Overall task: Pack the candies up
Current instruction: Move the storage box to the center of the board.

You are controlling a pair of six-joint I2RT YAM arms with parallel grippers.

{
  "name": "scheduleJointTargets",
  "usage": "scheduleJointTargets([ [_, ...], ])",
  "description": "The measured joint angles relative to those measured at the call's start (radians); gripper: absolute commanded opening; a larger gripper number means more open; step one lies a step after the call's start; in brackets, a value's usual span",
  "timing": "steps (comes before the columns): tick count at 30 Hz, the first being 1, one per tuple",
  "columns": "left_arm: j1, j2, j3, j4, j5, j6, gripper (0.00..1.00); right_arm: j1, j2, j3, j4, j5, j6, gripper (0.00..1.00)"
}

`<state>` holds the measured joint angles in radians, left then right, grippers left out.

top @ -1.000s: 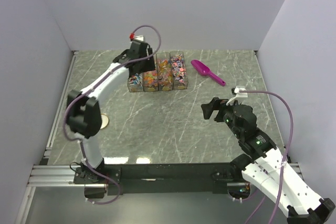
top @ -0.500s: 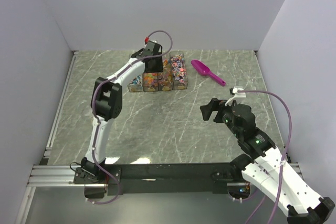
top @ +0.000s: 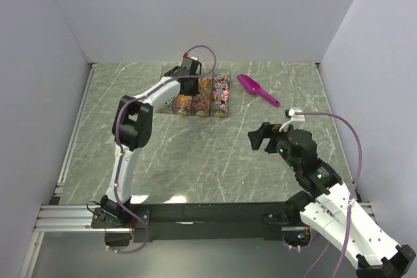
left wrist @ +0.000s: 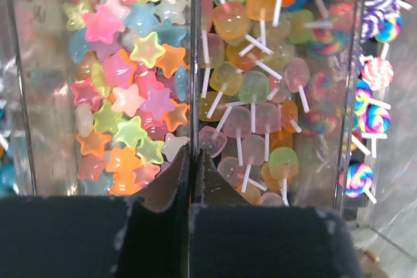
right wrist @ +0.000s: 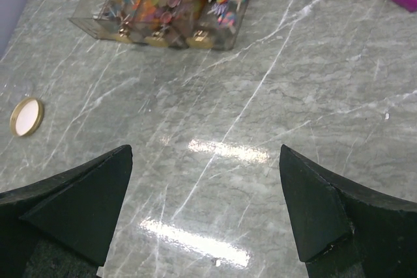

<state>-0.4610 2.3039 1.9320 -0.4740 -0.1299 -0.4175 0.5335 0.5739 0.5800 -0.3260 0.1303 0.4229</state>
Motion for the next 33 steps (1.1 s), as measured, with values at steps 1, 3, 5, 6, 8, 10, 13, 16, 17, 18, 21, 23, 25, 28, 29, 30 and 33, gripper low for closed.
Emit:
scheduleJointTargets([
  [1, -0.001, -0.026, -0.038, 0.010, 0.005, 0.016, 0.01, 0.000, 0.000, 0.000, 0.000, -0.002, 0.000, 1.00],
  [3, -0.005, -0.082, -0.132, 0.035, 0.018, 0.047, 0.01, 0.000, -0.003, 0.000, 0.000, -0.005, 0.003, 1.00],
  [5, -0.015, -0.146, -0.225, 0.045, 0.029, 0.073, 0.01, 0.000, -0.010, 0.000, 0.000, -0.008, 0.003, 1.00],
  [6, -0.026, -0.180, -0.274, 0.051, 0.030, 0.083, 0.01, 0.000, -0.015, 0.000, -0.001, -0.008, 0.004, 1.00],
  [8, -0.055, -0.252, -0.377, 0.057, 0.026, 0.098, 0.01, 0.000, -0.033, 0.000, -0.004, -0.008, 0.004, 1.00],
  [10, -0.098, -0.319, -0.467, 0.056, 0.023, 0.109, 0.01, 0.000, -0.058, 0.000, -0.006, -0.008, 0.003, 1.00],
  [13, -0.187, -0.403, -0.575, 0.050, 0.028, 0.123, 0.01, 0.000, -0.096, 0.000, -0.014, -0.007, 0.003, 1.00],
  [16, -0.286, -0.457, -0.644, 0.048, 0.043, 0.147, 0.01, 0.000, -0.128, 0.000, -0.024, -0.003, 0.003, 1.00],
  [17, -0.314, -0.468, -0.657, 0.048, 0.056, 0.157, 0.01, 0.000, -0.135, 0.000, -0.030, -0.001, 0.003, 1.00],
  [18, -0.335, -0.475, -0.664, 0.048, 0.068, 0.168, 0.01, 0.000, -0.141, 0.000, -0.035, 0.001, 0.004, 1.00],
  [21, -0.378, -0.477, -0.668, 0.046, 0.114, 0.217, 0.01, 0.000, -0.161, 0.000, -0.051, 0.007, 0.005, 1.00],
  [23, -0.383, -0.477, -0.668, 0.046, 0.134, 0.254, 0.01, 0.000, -0.174, 0.000, -0.058, 0.009, 0.006, 1.00],
  [25, -0.380, -0.476, -0.665, 0.042, 0.145, 0.288, 0.01, 0.000, -0.182, 0.000, -0.061, 0.011, 0.006, 1.00],
  [28, -0.373, -0.462, -0.639, 0.013, 0.164, 0.331, 0.01, 0.000, -0.187, 0.000, -0.068, 0.018, 0.006, 1.00],
  [29, -0.372, -0.458, -0.632, 0.005, 0.172, 0.339, 0.01, 0.000, -0.187, 0.000, -0.072, 0.019, 0.006, 1.00],
  [30, -0.369, -0.456, -0.629, 0.001, 0.181, 0.347, 0.01, 0.000, -0.187, 0.000, -0.077, 0.022, 0.006, 1.00],
  [33, -0.369, -0.456, -0.630, -0.002, 0.188, 0.358, 0.01, 0.000, -0.187, 0.000, -0.085, 0.027, 0.006, 1.00],
])
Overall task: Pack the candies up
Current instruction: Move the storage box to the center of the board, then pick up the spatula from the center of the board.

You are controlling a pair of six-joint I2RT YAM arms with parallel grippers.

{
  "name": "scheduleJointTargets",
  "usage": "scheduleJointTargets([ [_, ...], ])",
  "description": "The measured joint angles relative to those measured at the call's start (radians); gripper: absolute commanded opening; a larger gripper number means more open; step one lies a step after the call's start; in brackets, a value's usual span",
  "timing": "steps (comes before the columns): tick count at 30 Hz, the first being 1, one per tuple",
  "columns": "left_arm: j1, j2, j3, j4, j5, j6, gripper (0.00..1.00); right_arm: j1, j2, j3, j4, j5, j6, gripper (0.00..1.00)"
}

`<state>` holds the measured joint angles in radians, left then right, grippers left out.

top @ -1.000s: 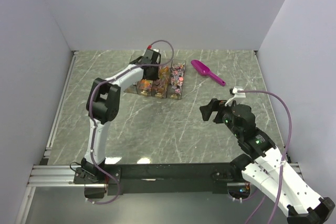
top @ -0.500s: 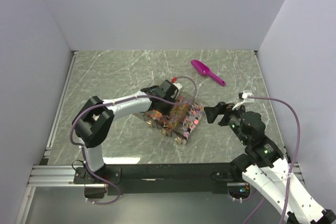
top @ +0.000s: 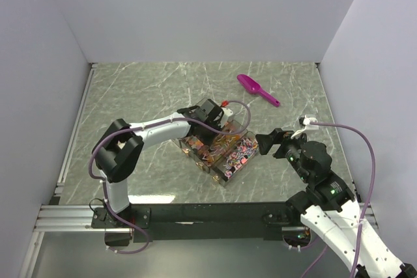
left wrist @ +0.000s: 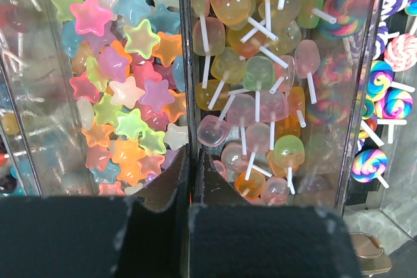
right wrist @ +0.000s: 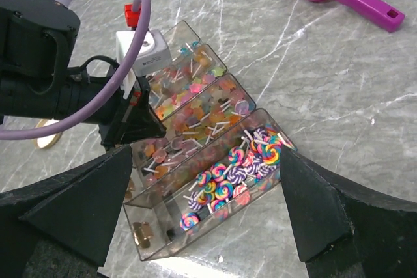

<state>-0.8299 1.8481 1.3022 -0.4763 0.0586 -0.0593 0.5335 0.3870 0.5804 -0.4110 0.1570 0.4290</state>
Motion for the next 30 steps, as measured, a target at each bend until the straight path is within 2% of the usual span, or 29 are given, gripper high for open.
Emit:
scheduleJointTargets([
  [9, -0.010, -0.057, -0.076, 0.021, 0.015, 0.039, 0.02, 0.000, 0.000, 0.000, -0.001, 0.000, 0.000, 1.00],
  [13, -0.022, -0.084, -0.107, 0.016, 0.022, 0.066, 0.16, 0.000, 0.000, 0.000, -0.001, 0.000, 0.000, 1.00],
  [14, -0.025, -0.090, -0.114, 0.015, 0.024, 0.071, 0.30, 0.000, 0.000, 0.000, -0.001, 0.000, 0.000, 1.00],
  [16, -0.030, -0.103, -0.124, -0.002, 0.035, 0.079, 0.43, 0.000, 0.000, 0.000, -0.001, 0.000, 0.001, 1.00],
  [18, -0.037, -0.120, -0.133, -0.019, 0.038, 0.075, 0.48, 0.000, 0.000, -0.001, -0.001, -0.001, 0.000, 1.00],
  [21, -0.040, -0.163, -0.137, -0.032, 0.029, 0.066, 0.65, 0.000, 0.000, -0.001, -0.001, -0.002, 0.000, 1.00],
  [22, -0.041, -0.190, -0.137, -0.032, 0.020, 0.056, 0.74, 0.000, 0.000, -0.001, -0.001, -0.004, 0.000, 1.00],
  [27, -0.018, -0.360, -0.137, -0.009, -0.073, -0.044, 0.75, 0.000, 0.000, -0.001, 0.000, -0.020, -0.006, 1.00],
  [30, 0.051, -0.457, -0.145, 0.013, -0.139, -0.149, 0.76, 0.000, 0.000, -0.001, 0.005, -0.041, -0.007, 1.00],
])
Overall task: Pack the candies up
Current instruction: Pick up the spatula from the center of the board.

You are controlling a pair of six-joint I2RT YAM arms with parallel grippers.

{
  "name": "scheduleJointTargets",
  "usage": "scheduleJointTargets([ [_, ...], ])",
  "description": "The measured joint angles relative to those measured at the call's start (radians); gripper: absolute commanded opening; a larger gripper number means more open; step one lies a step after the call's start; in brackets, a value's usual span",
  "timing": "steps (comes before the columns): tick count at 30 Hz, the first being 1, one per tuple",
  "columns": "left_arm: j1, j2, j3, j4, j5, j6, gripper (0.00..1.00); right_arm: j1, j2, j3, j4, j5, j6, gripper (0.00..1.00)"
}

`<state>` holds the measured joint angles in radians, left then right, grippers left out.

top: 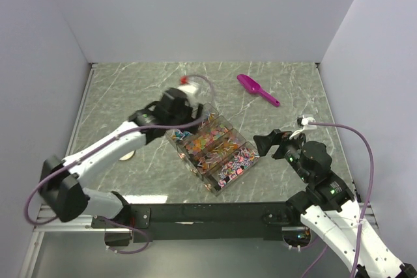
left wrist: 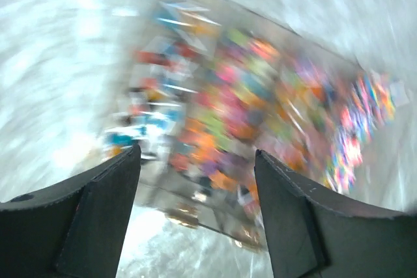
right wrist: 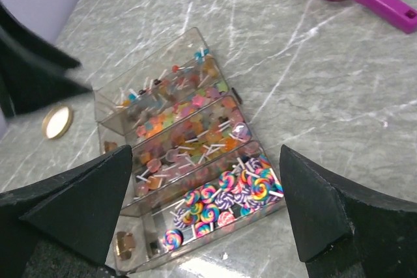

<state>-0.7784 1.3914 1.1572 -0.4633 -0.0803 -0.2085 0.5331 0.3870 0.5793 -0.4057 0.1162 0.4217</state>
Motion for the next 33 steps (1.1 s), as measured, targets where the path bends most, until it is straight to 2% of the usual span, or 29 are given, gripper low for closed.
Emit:
scheduleJointTargets([
  [8, 0.394, -0.173, -0.164, -0.044, -0.253, -0.328, 0.72, 0.000, 0.014, -0.034, 0.033, -0.072, -0.005, 1.00],
  [12, 0.545, -0.202, -0.207, -0.084, -0.343, -0.392, 0.70, 0.000, 0.021, -0.056, 0.050, -0.100, -0.016, 1.00],
  [17, 0.711, -0.161, -0.209, -0.058, -0.378, -0.406, 0.67, 0.000, 0.032, -0.065, 0.056, -0.136, -0.024, 1.00],
  [21, 0.781, -0.048, -0.208, -0.019, -0.379, -0.405, 0.63, 0.000, 0.034, -0.065, 0.063, -0.151, -0.027, 1.00],
  [27, 0.814, 0.107, -0.207, -0.007, -0.377, -0.405, 0.48, 0.000, 0.034, -0.067, 0.063, -0.155, -0.027, 1.00],
  [30, 0.818, 0.129, -0.206, -0.001, -0.376, -0.404, 0.31, 0.000, 0.034, -0.077, 0.065, -0.155, -0.027, 1.00],
  [31, 0.818, 0.132, -0.204, 0.000, -0.372, -0.400, 0.23, 0.000, 0.034, -0.079, 0.063, -0.154, -0.027, 1.00],
  [33, 0.818, 0.140, -0.196, 0.013, -0.356, -0.388, 0.18, 0.000, 0.034, -0.081, 0.063, -0.154, -0.027, 1.00],
])
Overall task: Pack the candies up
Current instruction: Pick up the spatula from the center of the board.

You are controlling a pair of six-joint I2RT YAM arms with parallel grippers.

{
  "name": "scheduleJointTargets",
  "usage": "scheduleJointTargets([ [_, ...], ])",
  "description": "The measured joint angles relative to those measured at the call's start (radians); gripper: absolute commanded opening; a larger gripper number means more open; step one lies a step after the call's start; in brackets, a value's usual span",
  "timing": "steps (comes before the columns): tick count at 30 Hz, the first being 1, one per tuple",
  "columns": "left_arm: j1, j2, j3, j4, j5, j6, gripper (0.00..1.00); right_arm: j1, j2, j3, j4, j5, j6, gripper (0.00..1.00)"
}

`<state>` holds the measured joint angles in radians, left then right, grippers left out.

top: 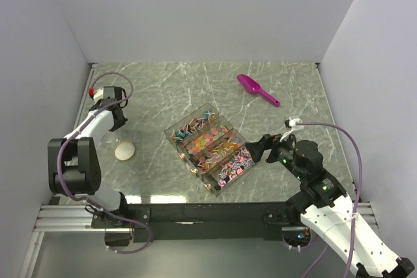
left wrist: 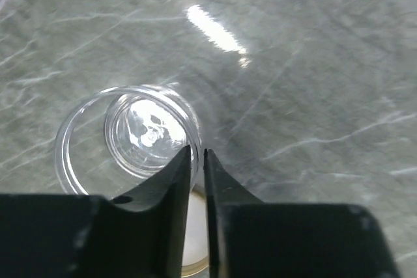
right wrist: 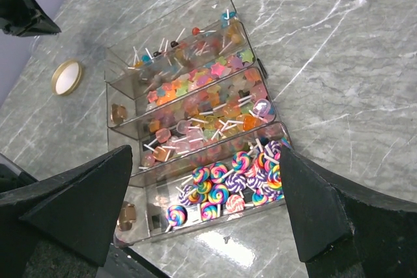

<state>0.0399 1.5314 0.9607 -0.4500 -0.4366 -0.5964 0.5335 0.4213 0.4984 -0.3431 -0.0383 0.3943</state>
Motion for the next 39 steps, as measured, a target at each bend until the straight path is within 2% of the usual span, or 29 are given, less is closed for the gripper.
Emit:
scheduleJointTargets([
  [4, -0.002, 0.018, 0.022, 0.029, 0.076, 0.036, 0.02, 0.000, 0.001, 0.000, 0.001, 0.000, 0.000, 1.00],
  [5, -0.005, 0.024, 0.031, 0.032, 0.093, 0.043, 0.01, 0.000, 0.001, 0.000, 0.001, 0.000, 0.000, 1.00],
  [9, -0.069, 0.081, 0.105, 0.034, 0.150, 0.089, 0.01, 0.000, 0.003, 0.000, 0.001, 0.003, 0.000, 1.00],
  [17, -0.387, 0.229, 0.357, -0.011, 0.209, 0.171, 0.01, 0.000, 0.008, 0.001, -0.003, 0.005, 0.001, 1.00],
  [23, -0.501, 0.304, 0.415, -0.039, 0.214, 0.203, 0.01, 0.000, 0.008, 0.007, -0.014, 0.015, 0.002, 1.00],
  [29, -0.502, 0.339, 0.416, -0.039, 0.238, 0.240, 0.18, 0.000, 0.012, 0.008, -0.032, 0.028, 0.010, 1.00],
  [31, -0.503, 0.340, 0.415, -0.041, 0.243, 0.248, 0.29, 0.000, 0.028, 0.016, -0.033, 0.034, 0.010, 1.00],
  [37, -0.505, 0.302, 0.371, -0.036, 0.257, 0.263, 0.46, 0.000, 0.169, 0.123, -0.038, 0.078, 0.010, 1.00],
  [39, -0.504, 0.256, 0.356, -0.048, 0.257, 0.263, 0.48, 0.000, 0.235, 0.177, -0.035, 0.112, 0.010, 1.00],
])
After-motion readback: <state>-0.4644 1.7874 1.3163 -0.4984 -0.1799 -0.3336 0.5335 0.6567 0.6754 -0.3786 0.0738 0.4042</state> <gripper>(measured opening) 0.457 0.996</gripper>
